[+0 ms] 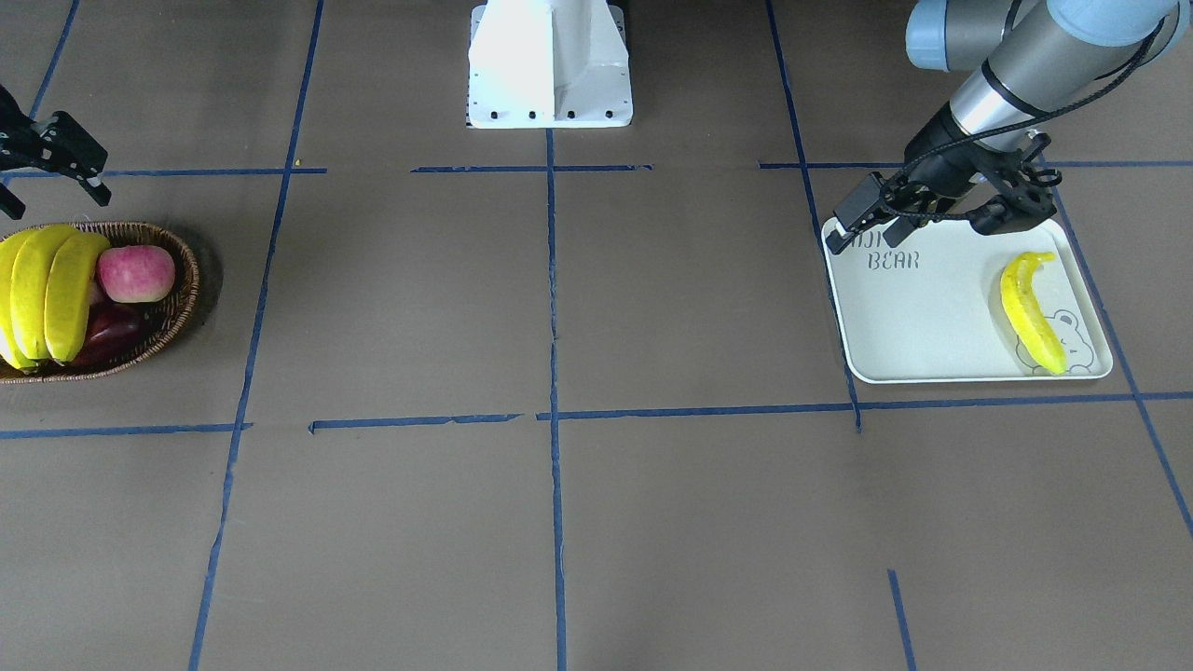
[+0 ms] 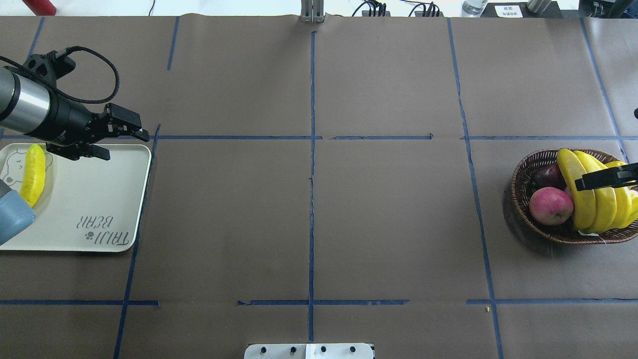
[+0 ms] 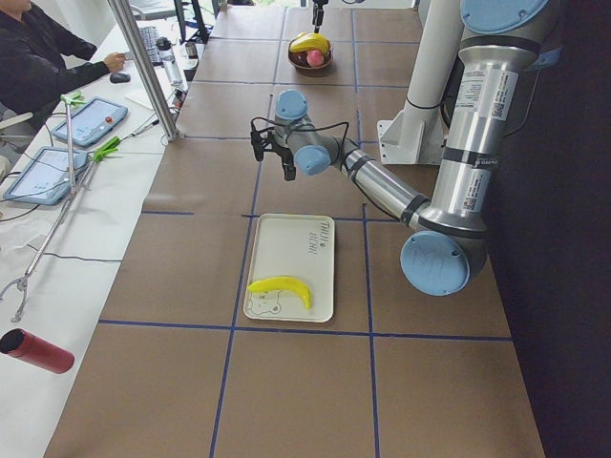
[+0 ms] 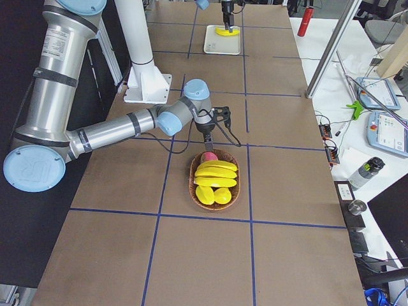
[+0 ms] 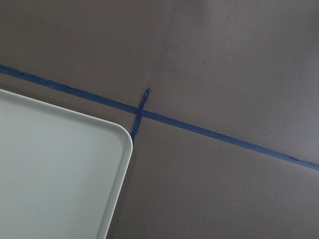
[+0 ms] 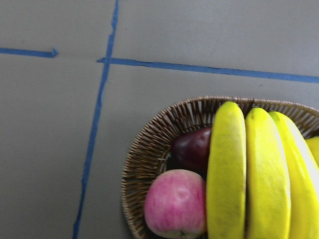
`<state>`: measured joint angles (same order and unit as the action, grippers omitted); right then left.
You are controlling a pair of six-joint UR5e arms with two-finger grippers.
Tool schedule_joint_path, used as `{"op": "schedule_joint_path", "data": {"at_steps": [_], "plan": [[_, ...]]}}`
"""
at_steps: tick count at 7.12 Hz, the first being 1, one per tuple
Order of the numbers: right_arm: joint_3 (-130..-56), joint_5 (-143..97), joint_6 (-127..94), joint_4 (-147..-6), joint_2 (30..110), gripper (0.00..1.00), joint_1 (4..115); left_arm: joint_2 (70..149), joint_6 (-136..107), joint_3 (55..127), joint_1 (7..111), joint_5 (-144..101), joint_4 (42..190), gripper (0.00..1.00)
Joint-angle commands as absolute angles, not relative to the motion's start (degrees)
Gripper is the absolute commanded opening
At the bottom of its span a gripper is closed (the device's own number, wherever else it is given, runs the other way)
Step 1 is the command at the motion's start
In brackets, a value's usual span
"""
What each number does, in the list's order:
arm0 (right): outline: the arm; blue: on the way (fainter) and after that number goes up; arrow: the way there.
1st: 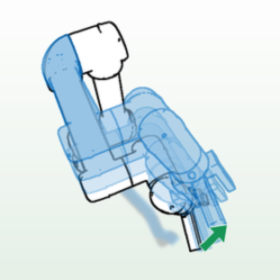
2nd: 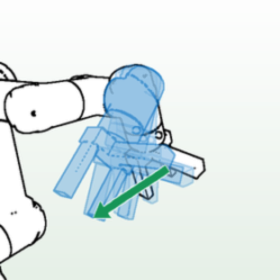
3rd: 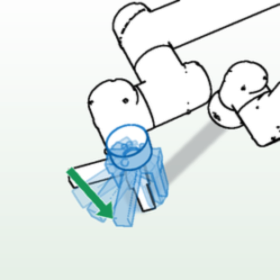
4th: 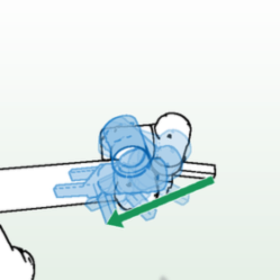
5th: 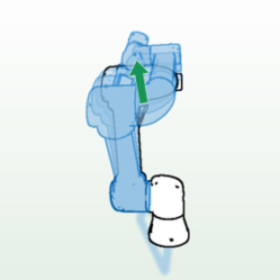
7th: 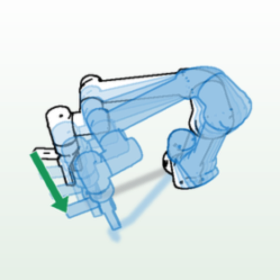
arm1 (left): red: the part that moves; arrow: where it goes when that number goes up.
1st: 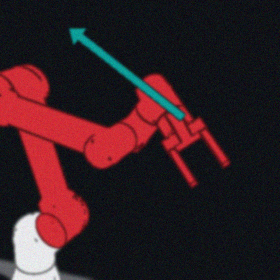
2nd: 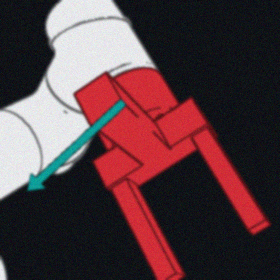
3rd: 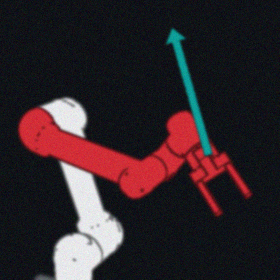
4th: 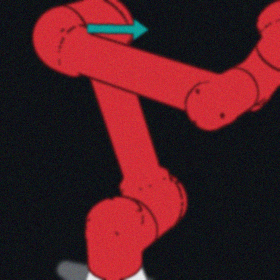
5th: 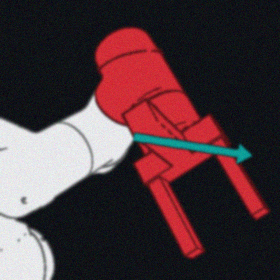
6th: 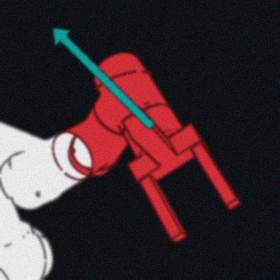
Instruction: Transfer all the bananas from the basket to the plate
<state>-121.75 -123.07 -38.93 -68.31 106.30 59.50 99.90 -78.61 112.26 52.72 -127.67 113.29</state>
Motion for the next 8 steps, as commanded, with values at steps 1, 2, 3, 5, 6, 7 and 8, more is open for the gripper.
{"op": "schedule_joint_path", "data": {"at_steps": [1,2,3,5,6,7,8], "plan": [[-117.53,-123.14,-37.09,-67.76,108.02,0.89,60.21,100.02,-79.19,112.50,52.30,-127.62,113.29,1.00],[-116.12,-122.96,-34.57,-67.76,108.02,0.79,60.21,100.11,-79.19,112.67,52.38,-127.62,113.29,1.00],[-114.28,-122.96,-30.02,-67.85,108.02,0.78,60.21,99.67,-79.10,113.02,52.38,-127.62,113.29,1.00],[-113.12,-122.96,-29.88,-67.85,107.58,0.78,60.12,99.67,-79.10,113.03,52.38,-127.70,113.29,1.00],[-112.77,-122.96,-29.88,-67.85,107.49,0.78,60.12,99.67,-79.10,113.03,52.38,-127.62,113.29,1.00],[-112.42,-122.96,-29.88,-67.85,107.23,0.75,60.03,99.58,-79.10,113.03,52.38,-127.62,113.29,1.00],[-111.11,-122.87,-29.88,-67.85,106.36,0.74,59.94,99.58,-79.10,113.03,52.38,-127.62,113.29,1.00]]}}
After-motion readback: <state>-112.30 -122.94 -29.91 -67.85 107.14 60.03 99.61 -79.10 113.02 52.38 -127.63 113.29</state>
